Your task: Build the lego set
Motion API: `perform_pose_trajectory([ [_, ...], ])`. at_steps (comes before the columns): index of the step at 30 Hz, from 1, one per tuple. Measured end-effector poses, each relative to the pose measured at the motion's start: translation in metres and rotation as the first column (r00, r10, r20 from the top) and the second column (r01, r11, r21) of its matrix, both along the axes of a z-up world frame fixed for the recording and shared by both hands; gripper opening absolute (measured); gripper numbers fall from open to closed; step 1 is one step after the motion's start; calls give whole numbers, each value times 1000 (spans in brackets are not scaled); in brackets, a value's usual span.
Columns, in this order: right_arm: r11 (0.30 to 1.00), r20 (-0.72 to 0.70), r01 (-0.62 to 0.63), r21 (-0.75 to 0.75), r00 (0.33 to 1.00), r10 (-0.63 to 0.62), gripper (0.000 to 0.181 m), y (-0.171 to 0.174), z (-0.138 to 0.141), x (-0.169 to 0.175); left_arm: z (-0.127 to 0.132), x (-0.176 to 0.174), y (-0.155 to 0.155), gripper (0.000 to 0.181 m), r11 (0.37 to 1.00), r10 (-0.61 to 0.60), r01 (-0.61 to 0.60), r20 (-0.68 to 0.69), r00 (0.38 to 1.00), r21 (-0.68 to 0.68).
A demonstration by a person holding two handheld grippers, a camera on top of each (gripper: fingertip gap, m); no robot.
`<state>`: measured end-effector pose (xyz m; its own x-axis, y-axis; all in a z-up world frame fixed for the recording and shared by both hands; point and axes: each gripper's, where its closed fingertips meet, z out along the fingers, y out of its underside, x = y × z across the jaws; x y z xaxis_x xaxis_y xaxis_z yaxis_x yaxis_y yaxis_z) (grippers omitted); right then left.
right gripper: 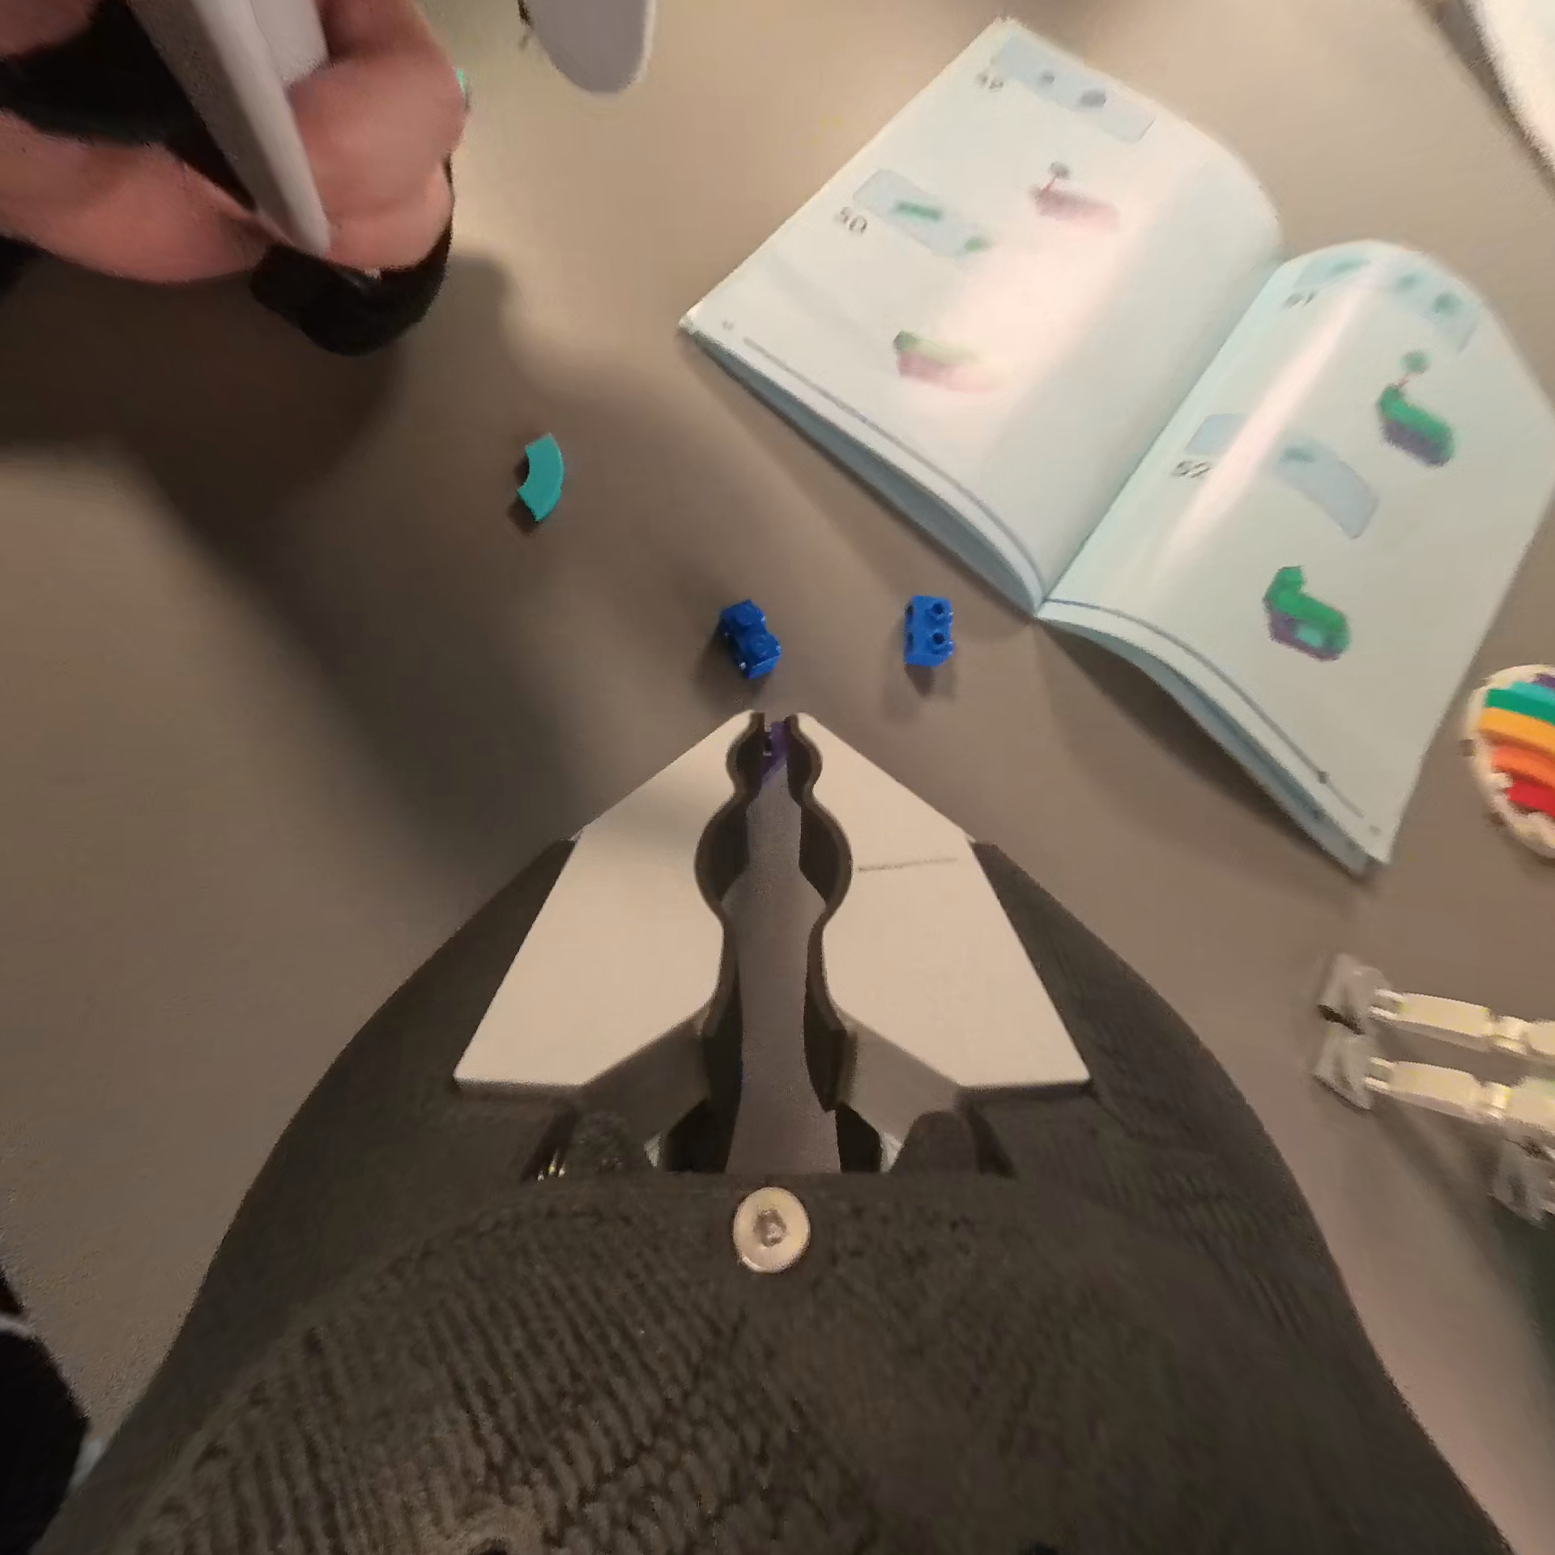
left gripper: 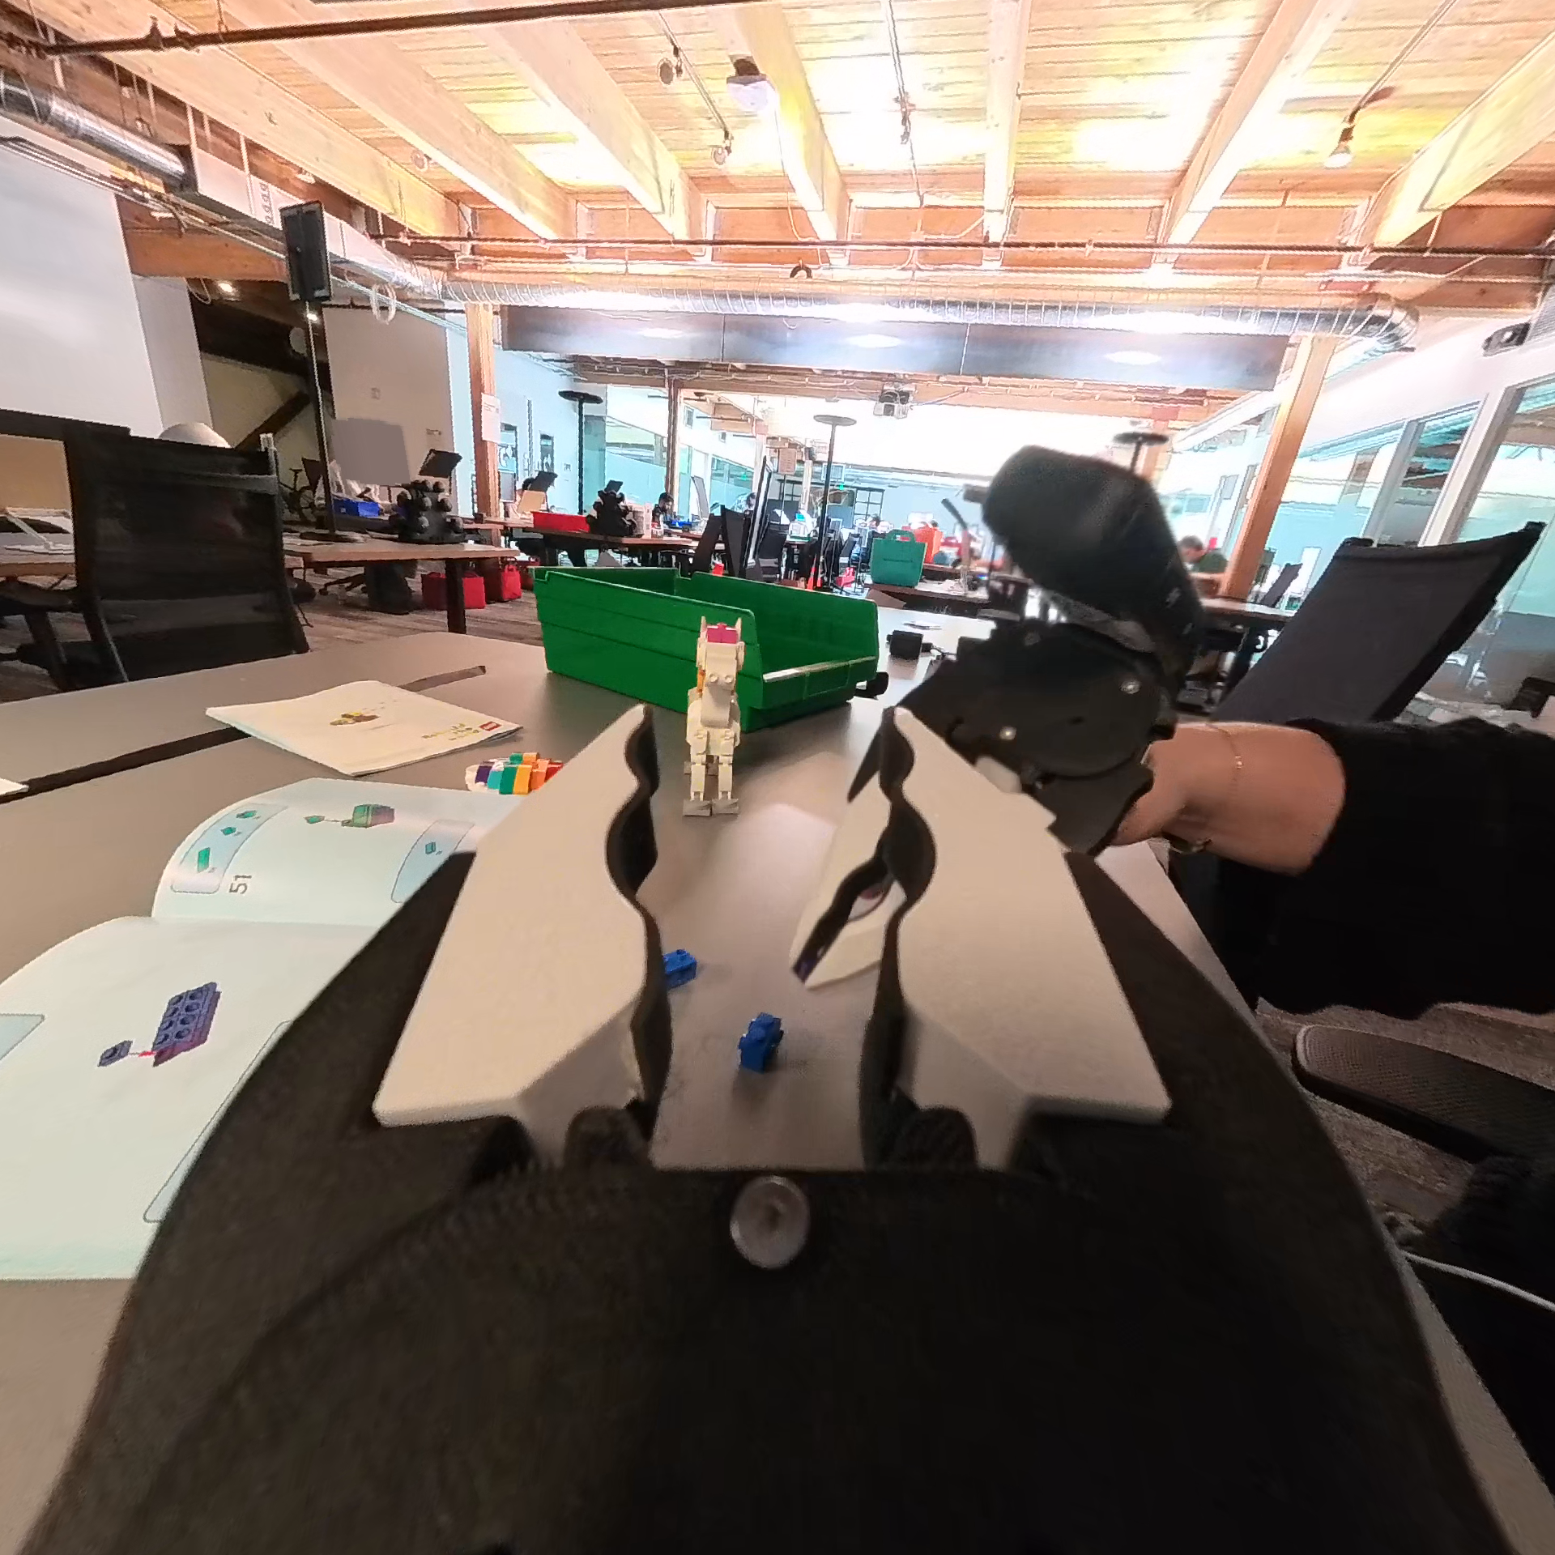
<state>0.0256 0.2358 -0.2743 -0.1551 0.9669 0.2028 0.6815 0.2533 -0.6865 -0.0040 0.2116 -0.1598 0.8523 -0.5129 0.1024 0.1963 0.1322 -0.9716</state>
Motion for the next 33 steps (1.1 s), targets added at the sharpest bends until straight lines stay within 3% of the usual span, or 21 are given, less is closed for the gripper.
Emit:
perform_pose_trajectory([
  [1, 1000, -42, 14, -2, 999, -14, 3, 1, 6, 0, 0, 0, 0, 52, 1000, -2, 2, -3, 1000, -2],
  [3, 996, -142, 53, -73, 988, -63, 3, 2, 22, -1, -1, 3, 0, 52, 1000, -6, 6, -27, 1000, -1],
  [6, 948, -279, 79, -308, 945, -170, 3, 0, 49, 0, -3, 12, -3, 52, 1000, -9, 12, -124, 992, 20],
  [7, 910, -315, 70, -408, 925, -213, 3, -1, 59, 1, -5, 17, -4, 51, 1000, -12, 17, -169, 986, 25],
  [9, 801, -371, 23, -599, 878, -302, 2, -3, 78, 3, -12, 26, -6, 32, 999, -1, 12, -290, 957, 35],
  [11, 687, -395, -27, -727, 834, -386, 2, -2, 92, 6, -17, 27, -4, 24, 996, 79, -53, -416, 906, 75],
  [14, 612, -425, -63, -789, 774, -468, 2, 2, 101, 10, -19, 40, -11, 24, 989, 104, -31, -521, 847, 147],
  [17, 571, -469, -119, -813, 714, -520, 3, -3, 110, 12, -22, 51, -15, 26, 992, 70, -1, -534, 843, 129],
  [18, 574, -488, -126, -809, 689, -536, 2, -5, 111, 12, -22, 54, -16, 24, 996, 29, 19, -497, 867, 91],
  [20, 611, -529, -128, -782, 655, -540, 2, -11, 112, 11, -16, 57, -19, 29, 993, -116, 112, -290, 950, -30],
  [22, 666, -563, -100, -740, 634, -530, 2, -17, 109, 8, -11, 52, -20, 35, 974, -207, 198, -78, 975, -108],
  [23, 690, -583, -96, -717, 625, -519, 2, -20, 110, 7, -13, 49, -17, 35, 970, -211, 204, -37, 977, -134],
  [28, 762, -642, -96, -641, 612, -463, 2, -33, 112, 0, -21, 53, -16, 27, 958, -240, 228, -49, 970, -171],
  [33, 853, -664, 5, -522, 625, -410, 2, -31, 107, -4, -19, 42, -11, 19, 957, -224, 227, 37, 974, -180],
])
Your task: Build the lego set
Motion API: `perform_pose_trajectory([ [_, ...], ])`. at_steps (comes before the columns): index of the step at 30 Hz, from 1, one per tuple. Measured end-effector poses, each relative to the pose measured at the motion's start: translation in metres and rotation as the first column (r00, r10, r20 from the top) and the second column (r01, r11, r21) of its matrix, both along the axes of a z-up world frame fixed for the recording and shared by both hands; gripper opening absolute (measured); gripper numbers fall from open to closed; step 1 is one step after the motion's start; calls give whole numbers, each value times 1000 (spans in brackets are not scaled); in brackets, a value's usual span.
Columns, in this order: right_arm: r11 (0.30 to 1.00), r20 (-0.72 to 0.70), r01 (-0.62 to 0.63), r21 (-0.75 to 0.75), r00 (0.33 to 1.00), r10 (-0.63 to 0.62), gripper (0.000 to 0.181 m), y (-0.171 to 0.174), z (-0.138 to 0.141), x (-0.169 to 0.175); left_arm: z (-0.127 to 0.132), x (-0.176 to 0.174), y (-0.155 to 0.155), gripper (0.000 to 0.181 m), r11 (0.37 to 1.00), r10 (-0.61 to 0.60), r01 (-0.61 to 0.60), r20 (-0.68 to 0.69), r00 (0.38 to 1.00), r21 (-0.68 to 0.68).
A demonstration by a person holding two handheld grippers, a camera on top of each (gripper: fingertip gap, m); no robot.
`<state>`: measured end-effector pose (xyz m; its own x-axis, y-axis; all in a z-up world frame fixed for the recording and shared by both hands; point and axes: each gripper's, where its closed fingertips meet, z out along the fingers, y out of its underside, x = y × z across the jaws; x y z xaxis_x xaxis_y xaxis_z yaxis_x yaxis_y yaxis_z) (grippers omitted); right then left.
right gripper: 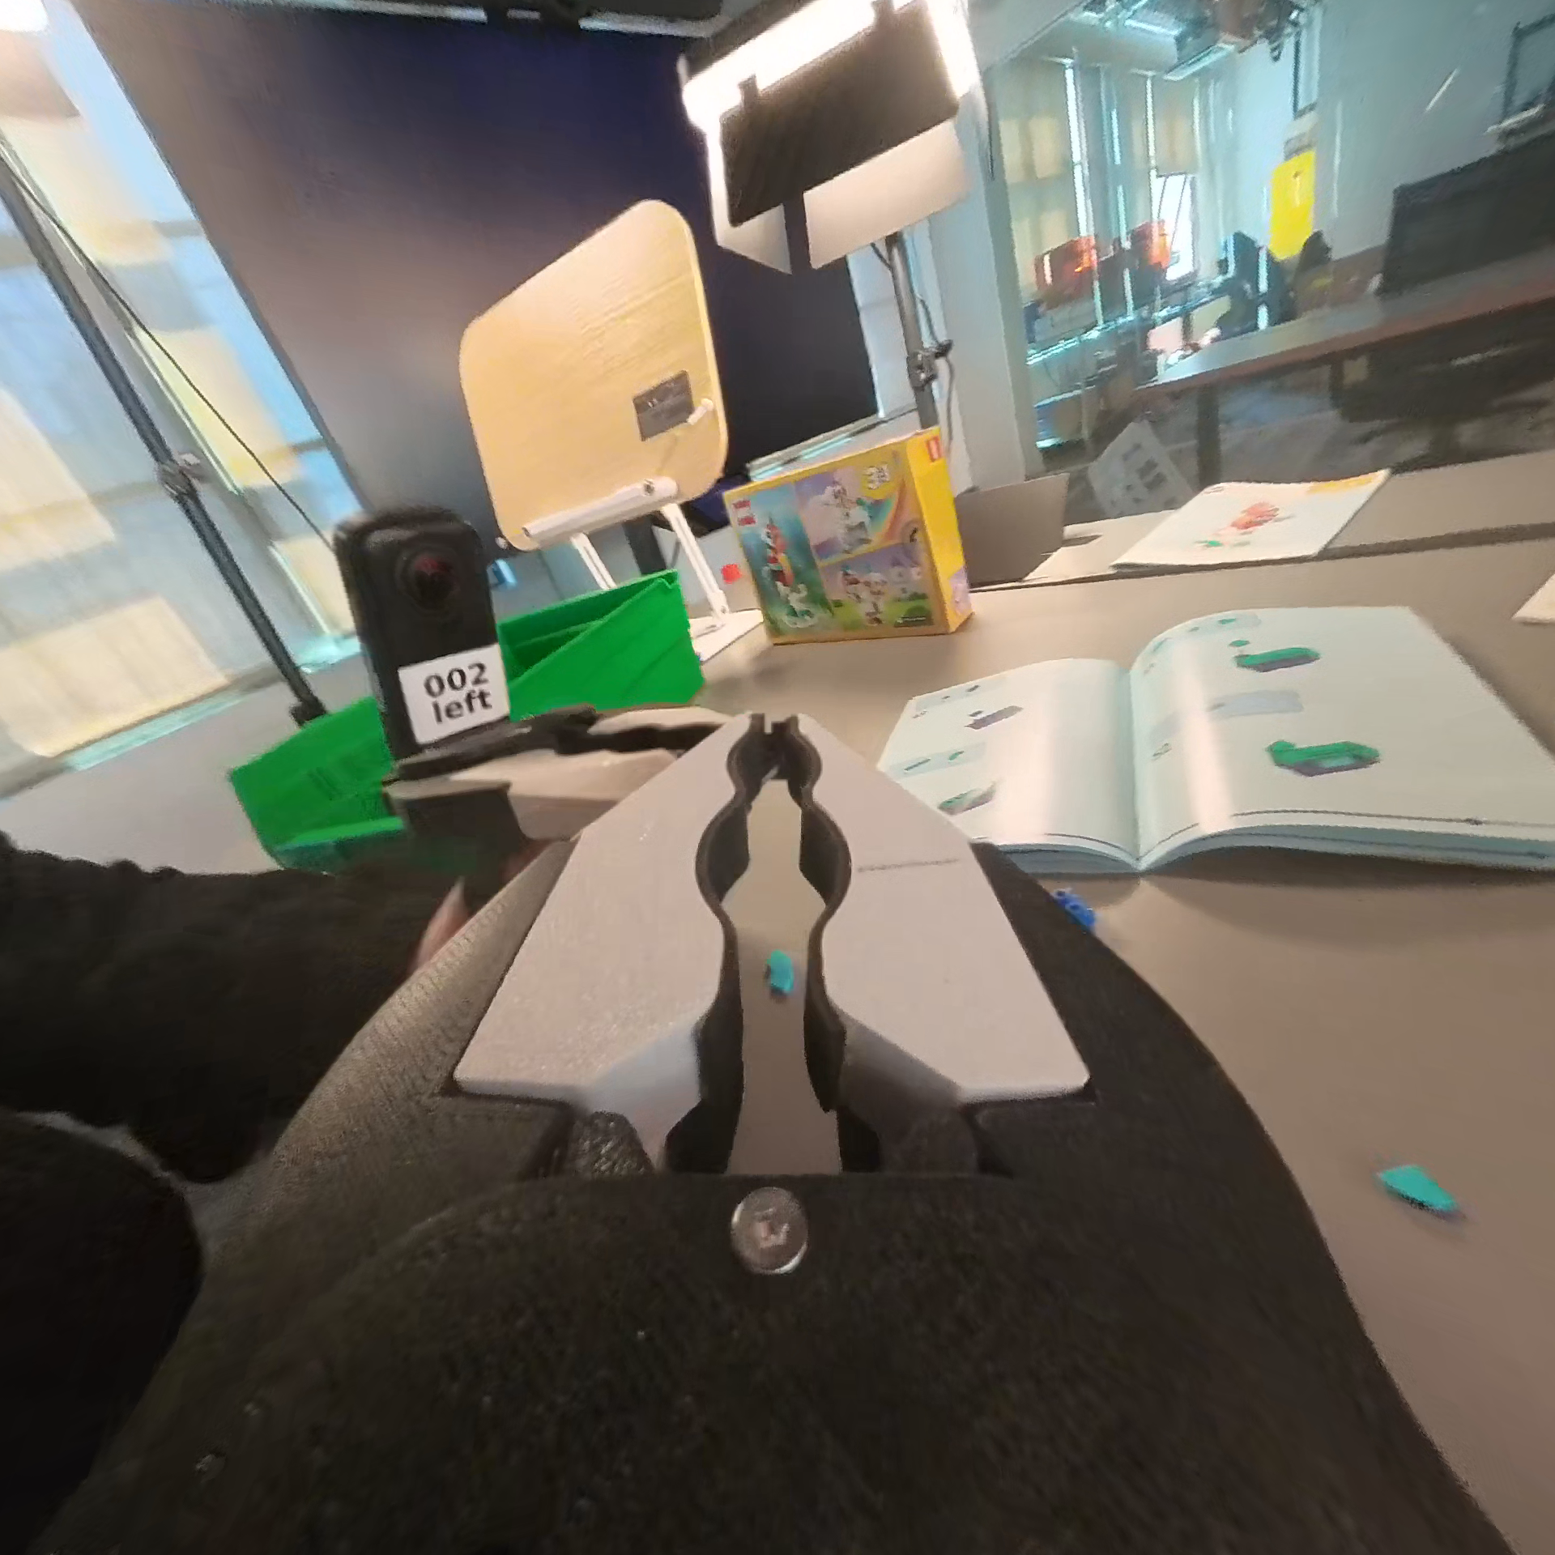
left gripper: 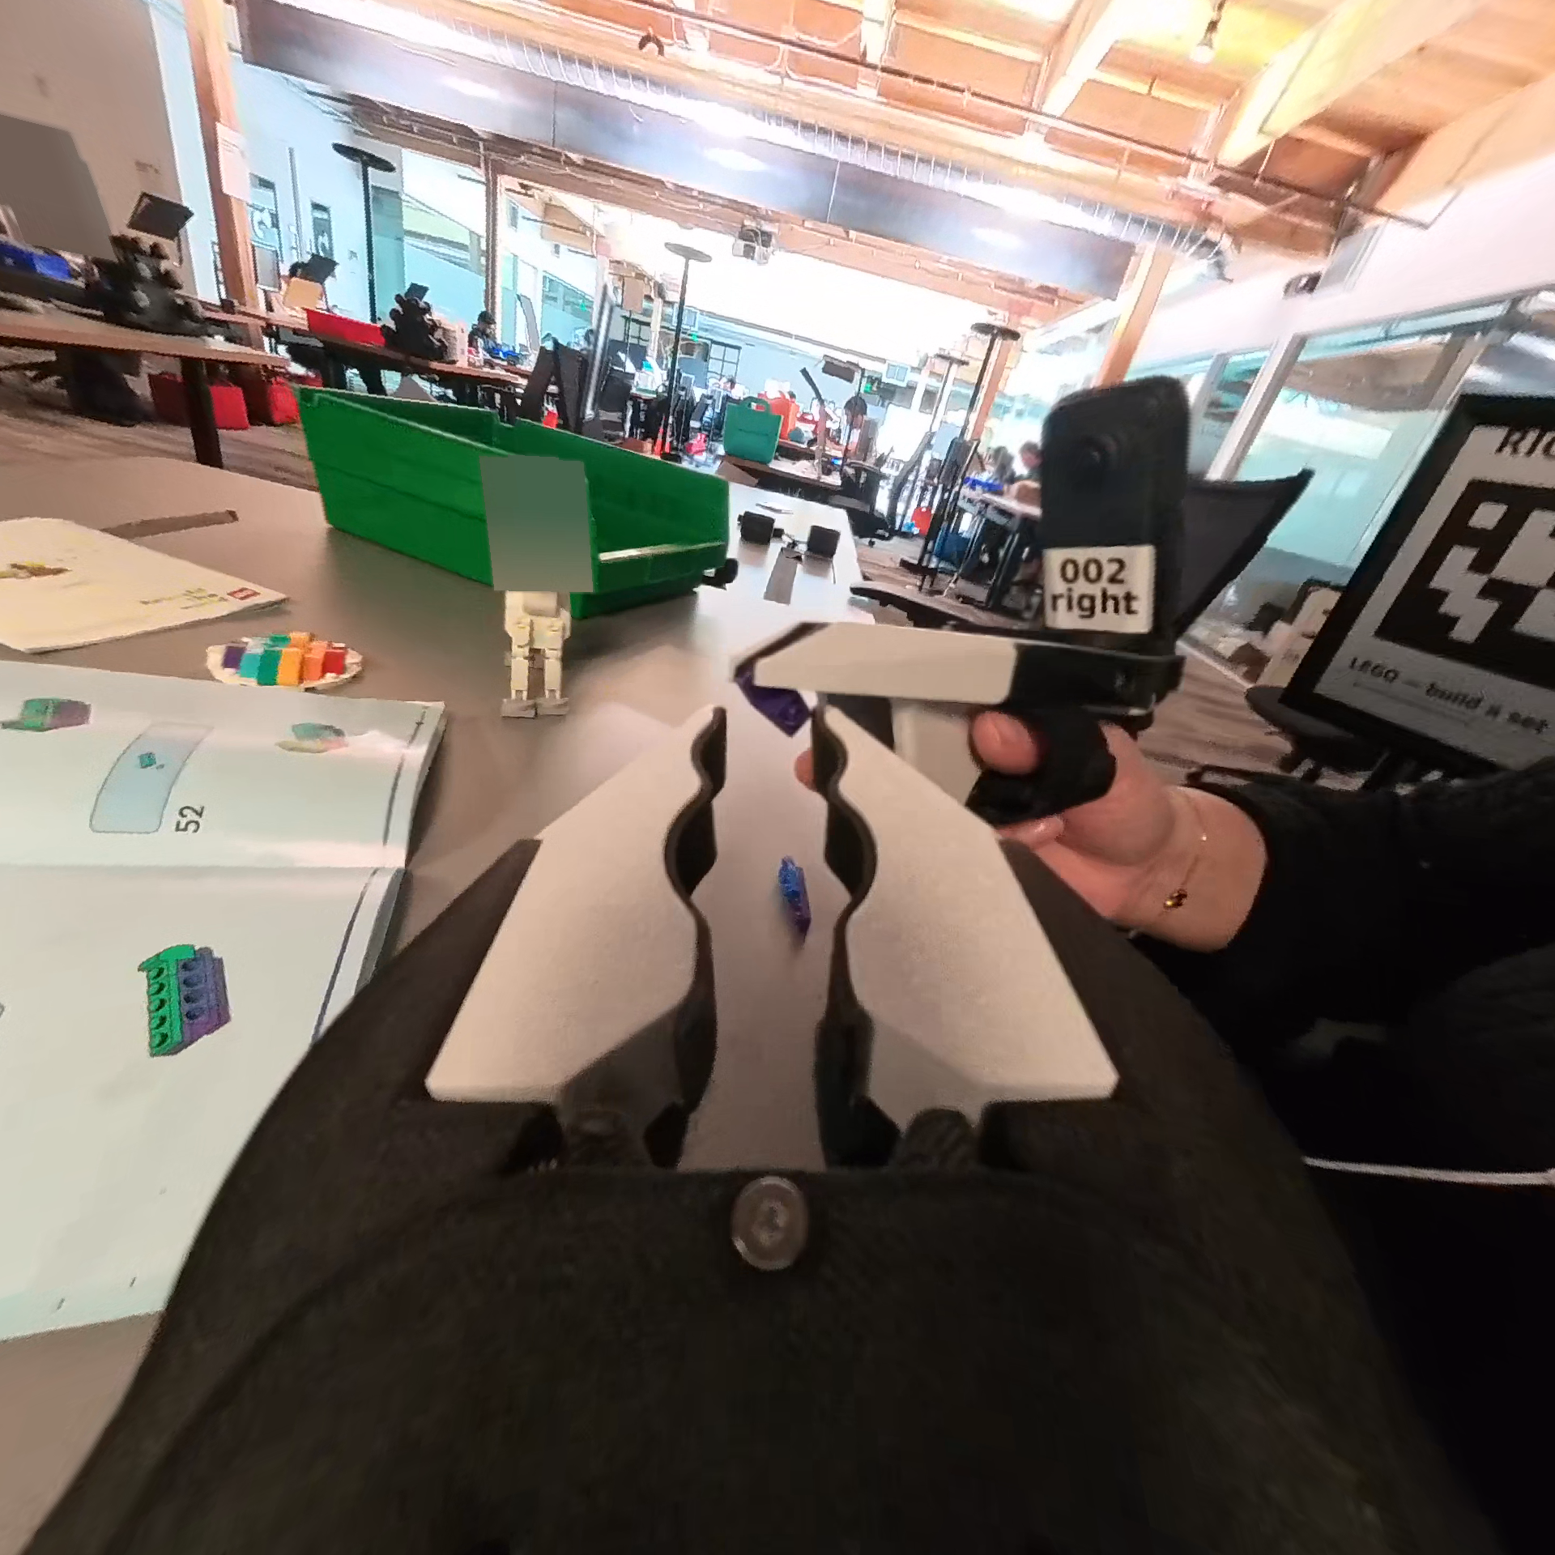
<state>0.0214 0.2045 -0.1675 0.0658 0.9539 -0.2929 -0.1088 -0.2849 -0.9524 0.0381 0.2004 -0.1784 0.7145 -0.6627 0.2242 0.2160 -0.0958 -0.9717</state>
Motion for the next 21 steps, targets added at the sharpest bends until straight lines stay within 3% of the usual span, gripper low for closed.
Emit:
perform_pose_trajectory([
  [7, 988, 29, 71, 135, 997, -75, 2, 1, -2, 1, -4, 4, 0, 9, 1000, 4, -2, -67, 998, 17],
  [16, 962, 124, 24, 272, 990, -60, 6, 4, -3, 10, -8, 6, 1, 6, 999, -37, 37, -131, 991, -2],
  [21, 906, 208, -23, 424, 975, -72, 14, 7, -9, 19, -16, 8, 2, 6, 998, -52, 47, -169, 984, -35],
])
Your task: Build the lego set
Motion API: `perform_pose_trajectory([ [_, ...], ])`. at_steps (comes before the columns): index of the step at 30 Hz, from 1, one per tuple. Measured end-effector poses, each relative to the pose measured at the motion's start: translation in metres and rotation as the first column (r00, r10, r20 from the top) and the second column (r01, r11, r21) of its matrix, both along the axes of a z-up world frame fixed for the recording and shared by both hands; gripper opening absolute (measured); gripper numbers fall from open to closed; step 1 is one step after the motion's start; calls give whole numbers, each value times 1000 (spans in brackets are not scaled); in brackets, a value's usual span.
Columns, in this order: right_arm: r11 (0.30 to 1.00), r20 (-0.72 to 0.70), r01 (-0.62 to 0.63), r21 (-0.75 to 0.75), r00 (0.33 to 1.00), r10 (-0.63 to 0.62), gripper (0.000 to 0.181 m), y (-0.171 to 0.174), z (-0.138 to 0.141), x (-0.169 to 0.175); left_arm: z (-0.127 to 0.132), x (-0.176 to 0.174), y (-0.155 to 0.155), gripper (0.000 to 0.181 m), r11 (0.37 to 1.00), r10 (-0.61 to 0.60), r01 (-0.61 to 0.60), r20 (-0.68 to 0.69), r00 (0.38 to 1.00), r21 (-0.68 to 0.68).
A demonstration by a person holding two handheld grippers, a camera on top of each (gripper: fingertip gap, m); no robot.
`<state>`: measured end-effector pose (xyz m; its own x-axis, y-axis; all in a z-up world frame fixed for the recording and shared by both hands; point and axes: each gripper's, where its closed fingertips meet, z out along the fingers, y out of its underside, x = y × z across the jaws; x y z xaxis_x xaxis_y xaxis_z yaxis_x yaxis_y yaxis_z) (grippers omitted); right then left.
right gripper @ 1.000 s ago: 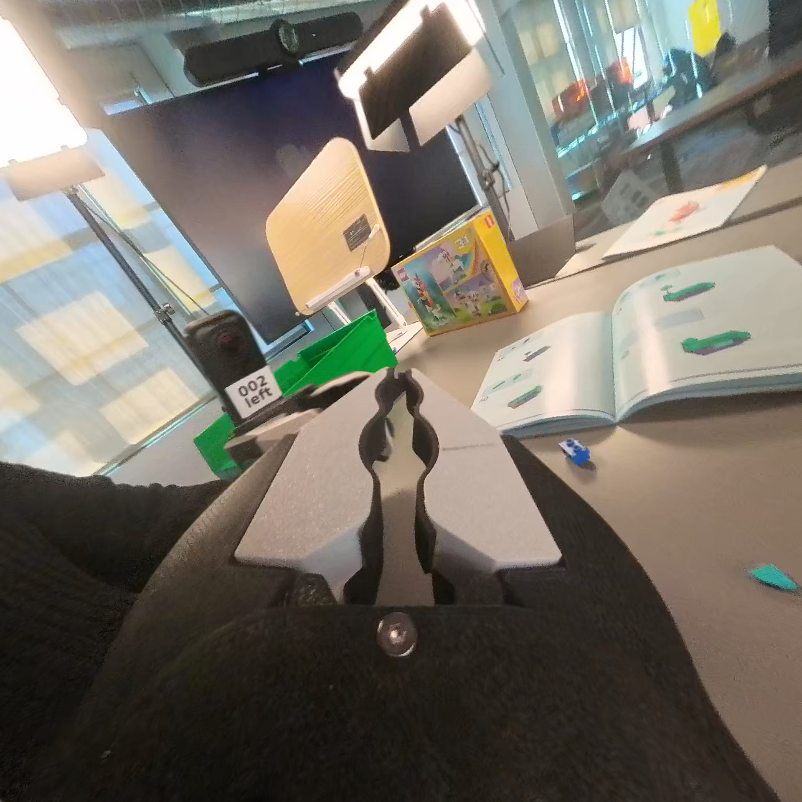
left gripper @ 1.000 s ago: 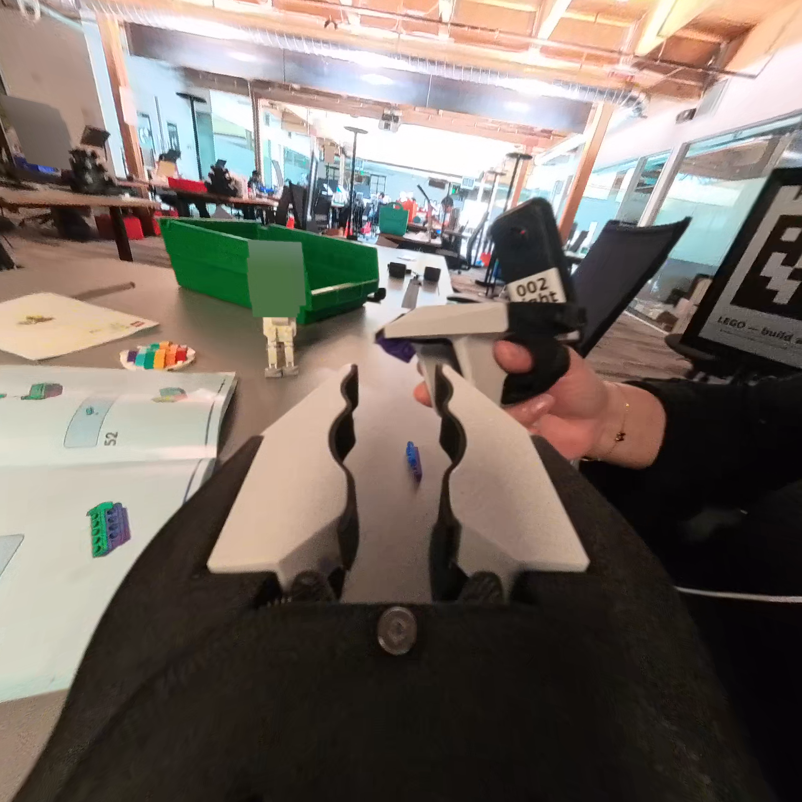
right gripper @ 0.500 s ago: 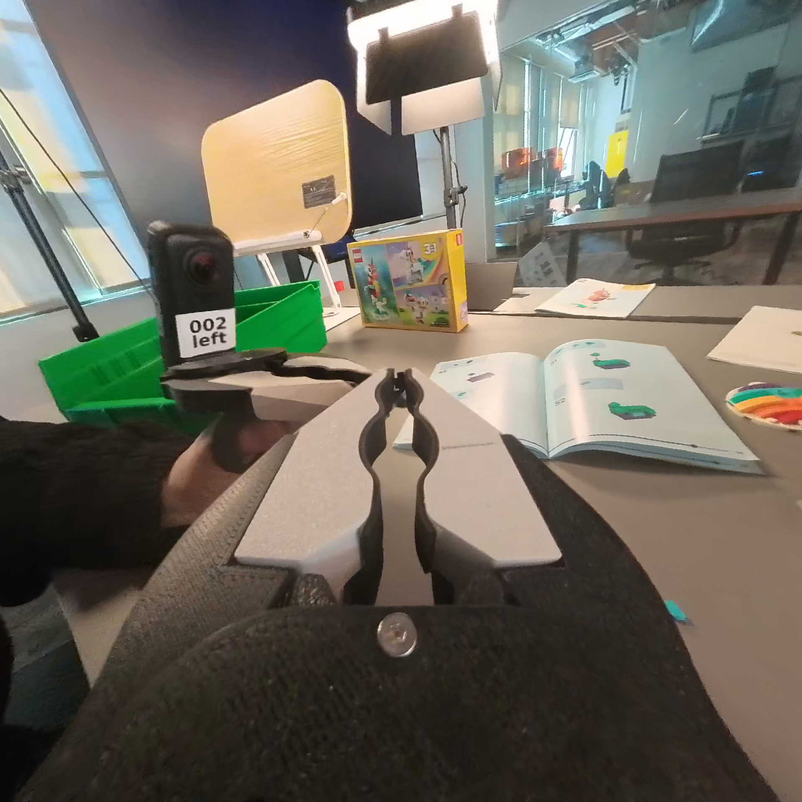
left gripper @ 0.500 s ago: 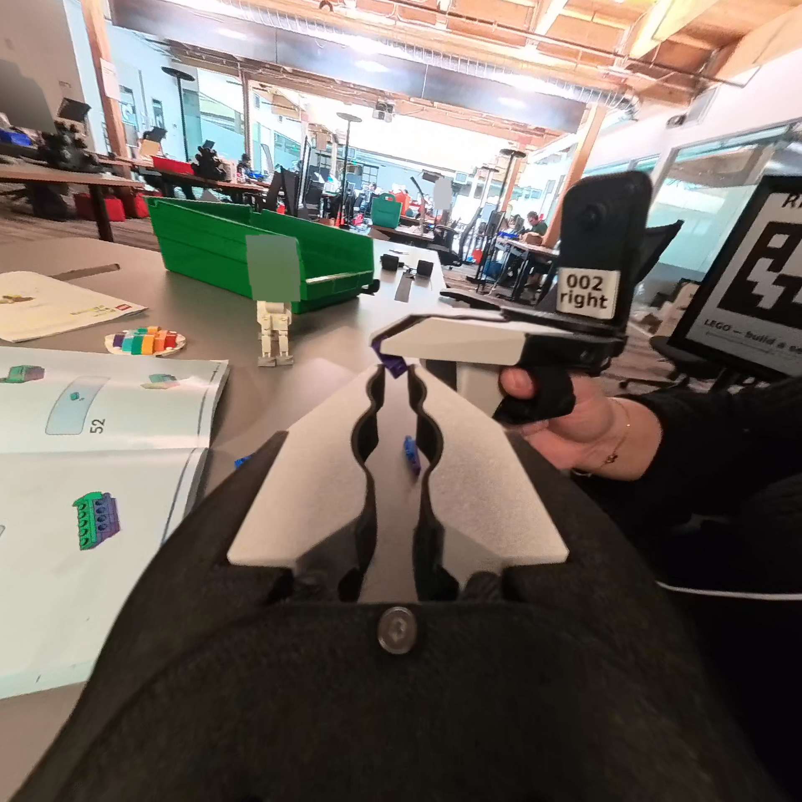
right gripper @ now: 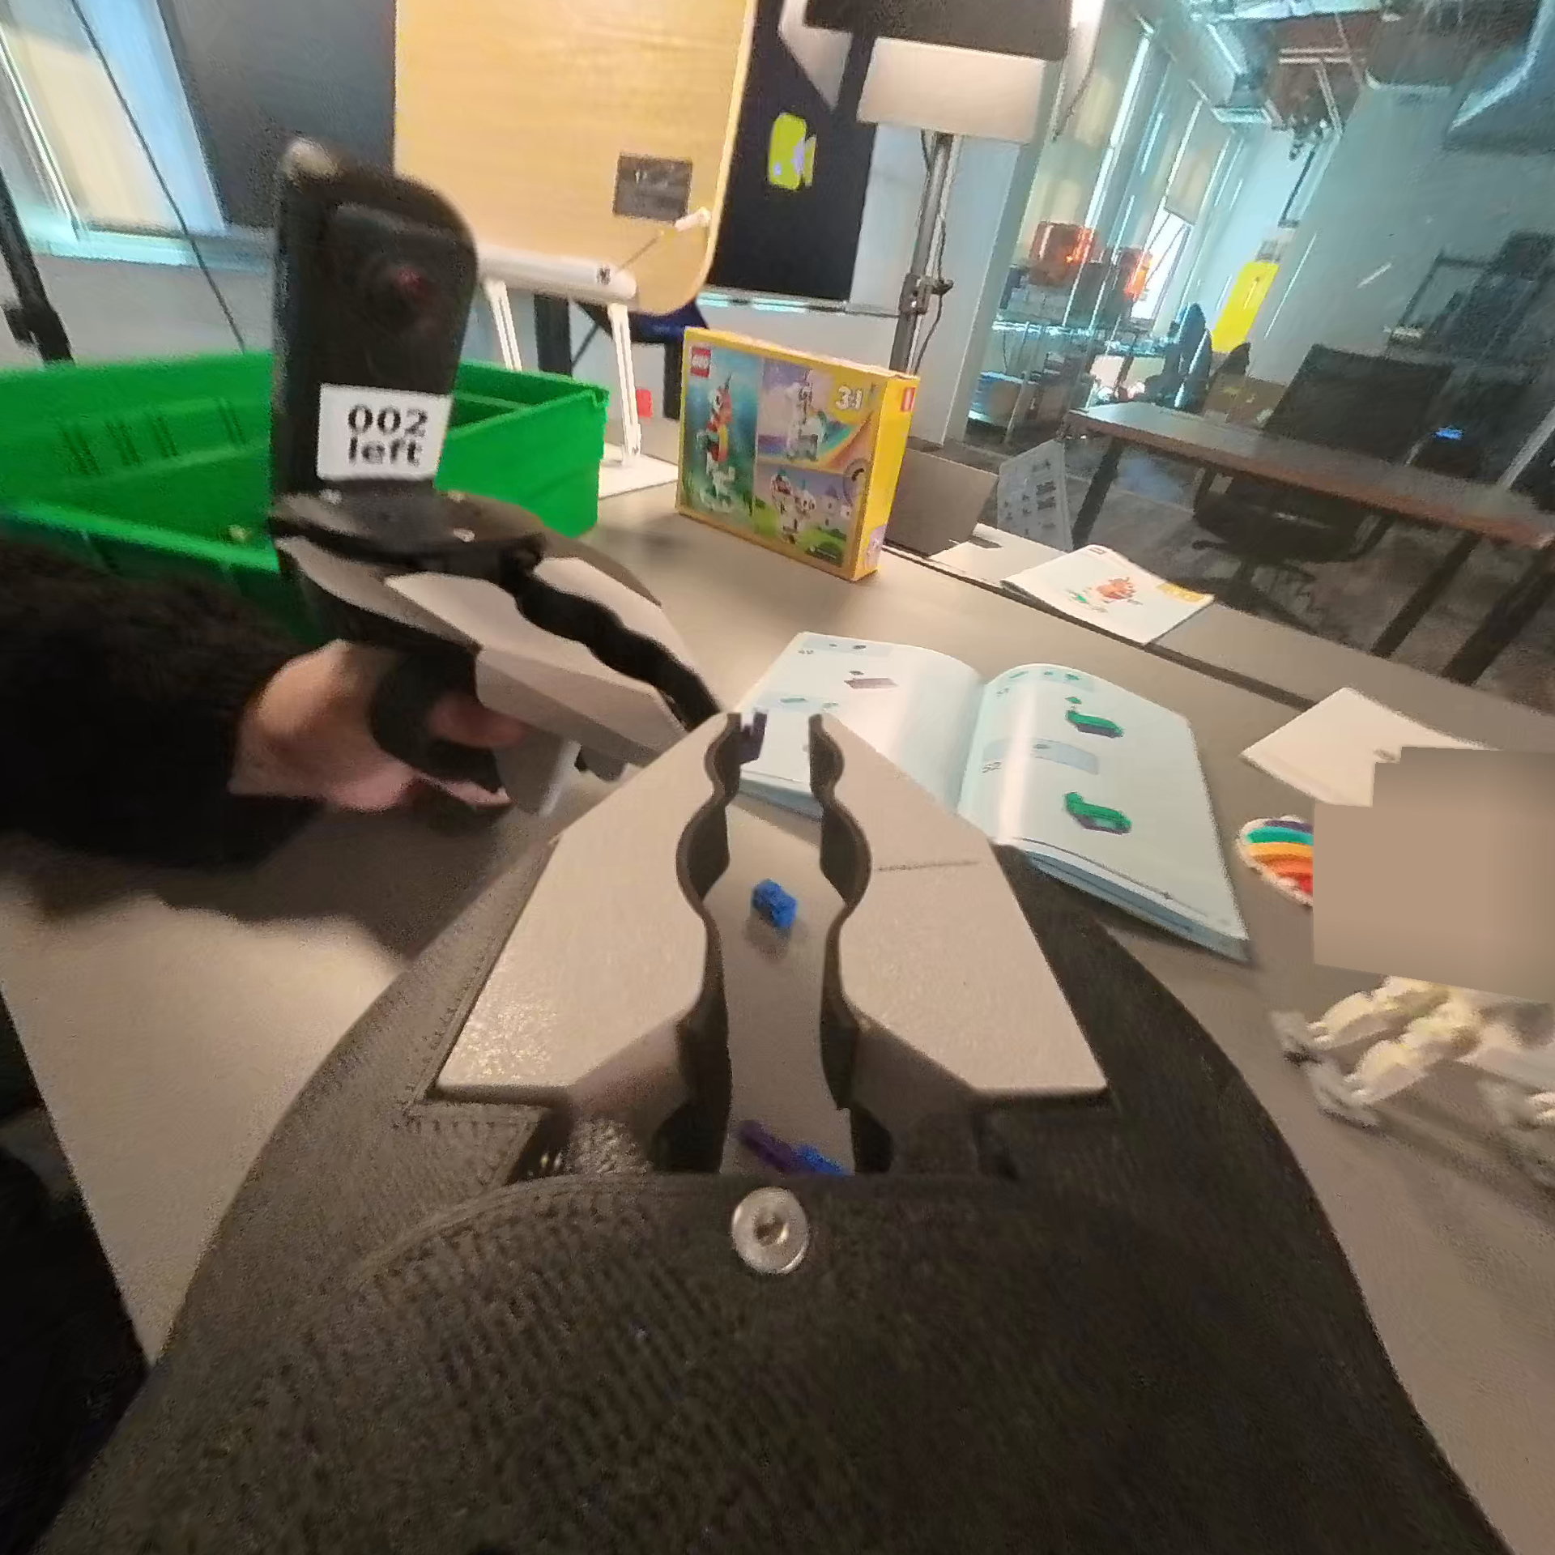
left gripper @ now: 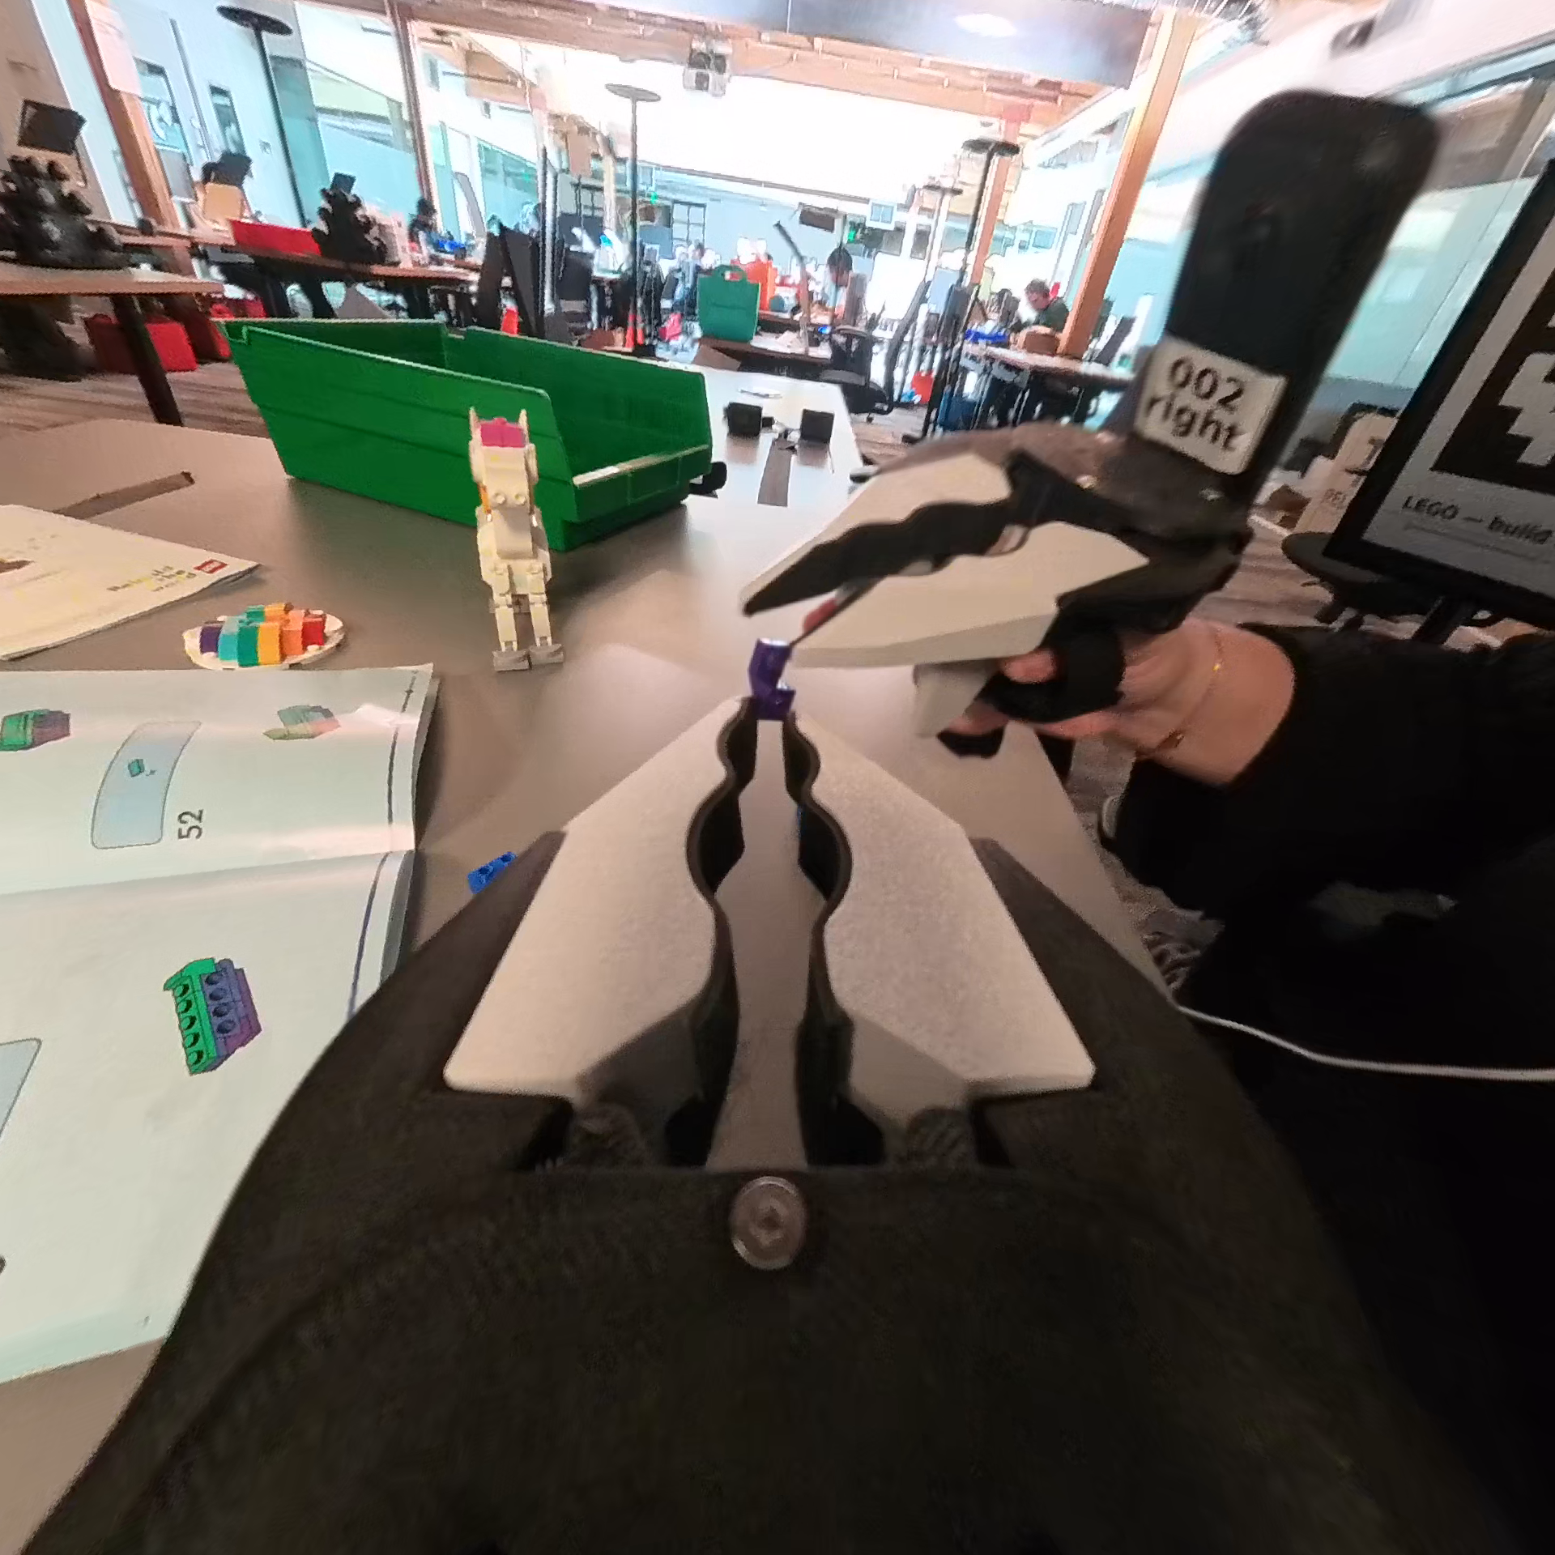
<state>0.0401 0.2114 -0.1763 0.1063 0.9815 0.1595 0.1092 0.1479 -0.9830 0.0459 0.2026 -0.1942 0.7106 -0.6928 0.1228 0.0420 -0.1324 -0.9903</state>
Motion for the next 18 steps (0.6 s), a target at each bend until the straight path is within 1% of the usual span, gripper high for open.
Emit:
perform_pose_trajectory([
  [2, 990, 30, -7, 144, 1000, 3, 17, 0, 1, 5, -4, -2, 2, 6, 1000, 16, -16, -39, 999, -5],
  [3, 973, 53, -15, 230, 999, 3, 18, -1, 1, 7, -7, -3, 3, 6, 1000, 21, -22, -56, 998, -10],
  [5, 910, 126, -55, 412, 992, 3, 18, -6, -3, 10, -11, -2, 4, 6, 1000, 21, -22, -90, 996, -16],
  [6, 859, 177, -83, 506, 984, -9, 19, -9, -8, 12, -13, -1, 3, 6, 1000, 12, -13, -112, 994, -14],
  [7, 793, 232, -109, 599, 972, -41, 19, -8, -15, 13, -15, 1, 3, 5, 1000, 8, -9, -142, 990, -10],
  [9, 628, 320, -179, 757, 940, -117, 22, -7, -27, 15, -20, 6, 1, 6, 1000, -7, 7, -211, 977, 2],
  [10, 549, 340, -207, 810, 928, -152, 22, -7, -31, 15, -23, 10, -2, 6, 999, -28, 31, -241, 970, 9],
  [11, 487, 358, -231, 842, 916, -184, 22, -6, -34, 16, -25, 16, -6, 6, 998, -60, 67, -270, 961, 16],
  [12, 441, 378, -259, 859, 902, -206, 22, -5, -37, 16, -28, 20, -10, 6, 995, -84, 95, -301, 950, 21],
  [14, 380, 406, -308, 872, 889, -210, 22, -9, -42, 18, -33, 26, -13, 6, 993, -99, 118, -356, 929, 31],
  [18, 345, 461, -382, 857, 868, -186, 17, -18, -48, 23, -37, 29, -15, 6, 991, -111, 132, -389, 915, 29],
])
